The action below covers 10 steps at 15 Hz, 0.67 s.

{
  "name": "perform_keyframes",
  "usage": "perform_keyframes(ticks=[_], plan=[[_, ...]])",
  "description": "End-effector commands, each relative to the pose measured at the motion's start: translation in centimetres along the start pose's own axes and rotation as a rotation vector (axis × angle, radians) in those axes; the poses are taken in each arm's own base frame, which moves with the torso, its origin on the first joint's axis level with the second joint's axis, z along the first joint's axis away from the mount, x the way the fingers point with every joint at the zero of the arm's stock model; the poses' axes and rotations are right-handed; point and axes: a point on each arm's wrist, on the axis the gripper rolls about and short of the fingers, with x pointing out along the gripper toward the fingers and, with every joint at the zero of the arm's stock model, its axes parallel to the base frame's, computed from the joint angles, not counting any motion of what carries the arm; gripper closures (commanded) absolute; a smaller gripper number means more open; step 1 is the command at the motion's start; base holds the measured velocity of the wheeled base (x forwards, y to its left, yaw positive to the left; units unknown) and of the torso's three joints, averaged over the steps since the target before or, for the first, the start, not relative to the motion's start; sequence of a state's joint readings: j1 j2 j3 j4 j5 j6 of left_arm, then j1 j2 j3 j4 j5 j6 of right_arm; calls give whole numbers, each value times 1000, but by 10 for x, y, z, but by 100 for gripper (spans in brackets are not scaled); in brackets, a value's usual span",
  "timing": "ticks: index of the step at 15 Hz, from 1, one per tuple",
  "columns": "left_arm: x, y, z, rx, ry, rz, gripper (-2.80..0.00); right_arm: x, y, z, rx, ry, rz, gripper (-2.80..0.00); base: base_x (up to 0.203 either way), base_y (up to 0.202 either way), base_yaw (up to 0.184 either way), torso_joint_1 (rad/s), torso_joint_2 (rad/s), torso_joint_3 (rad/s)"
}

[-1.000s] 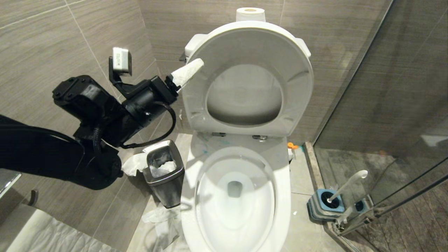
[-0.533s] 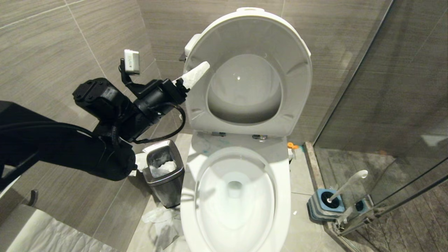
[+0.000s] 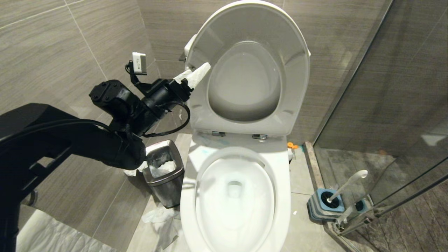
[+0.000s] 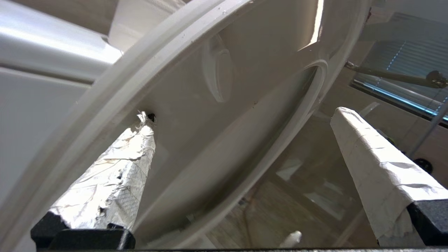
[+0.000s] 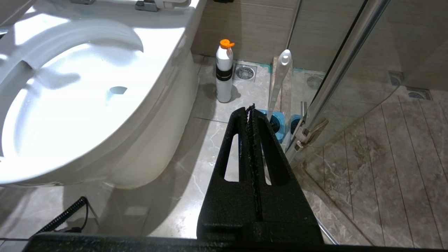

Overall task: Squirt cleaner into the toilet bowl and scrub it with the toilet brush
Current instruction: Use the left hand to lift the toilet lid slightly

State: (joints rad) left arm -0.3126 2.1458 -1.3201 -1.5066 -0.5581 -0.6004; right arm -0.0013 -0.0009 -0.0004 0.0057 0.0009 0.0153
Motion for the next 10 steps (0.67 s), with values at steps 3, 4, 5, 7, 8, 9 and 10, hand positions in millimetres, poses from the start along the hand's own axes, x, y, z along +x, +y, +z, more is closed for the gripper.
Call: perform_keyframes(ticks=[3,4,5,7,8,9,10], plan=[[3,32,-15,54,-31,4,-280,0,0,0,0,0,0,0,0,0,0,0,0,0],[2,39,-21,64,-29,10,-280,0,0,0,0,2,0,0,0,0,0,0,0,0],[1,45,-26,73,-27,16,-280,0,0,0,0,0,0,0,0,0,0,0,0,0],[1,51,-32,75,-25,19,-280,0,0,0,0,2,0,0,0,0,0,0,0,0],[2,52,-35,76,-26,17,-280,0,0,0,0,1,0,0,0,0,0,0,0,0],[3,53,-37,76,-27,14,-280,0,0,0,0,0,0,0,0,0,0,0,0,0],[4,55,-42,74,-25,12,-280,0,0,0,0,0,0,0,0,0,0,0,0,0]])
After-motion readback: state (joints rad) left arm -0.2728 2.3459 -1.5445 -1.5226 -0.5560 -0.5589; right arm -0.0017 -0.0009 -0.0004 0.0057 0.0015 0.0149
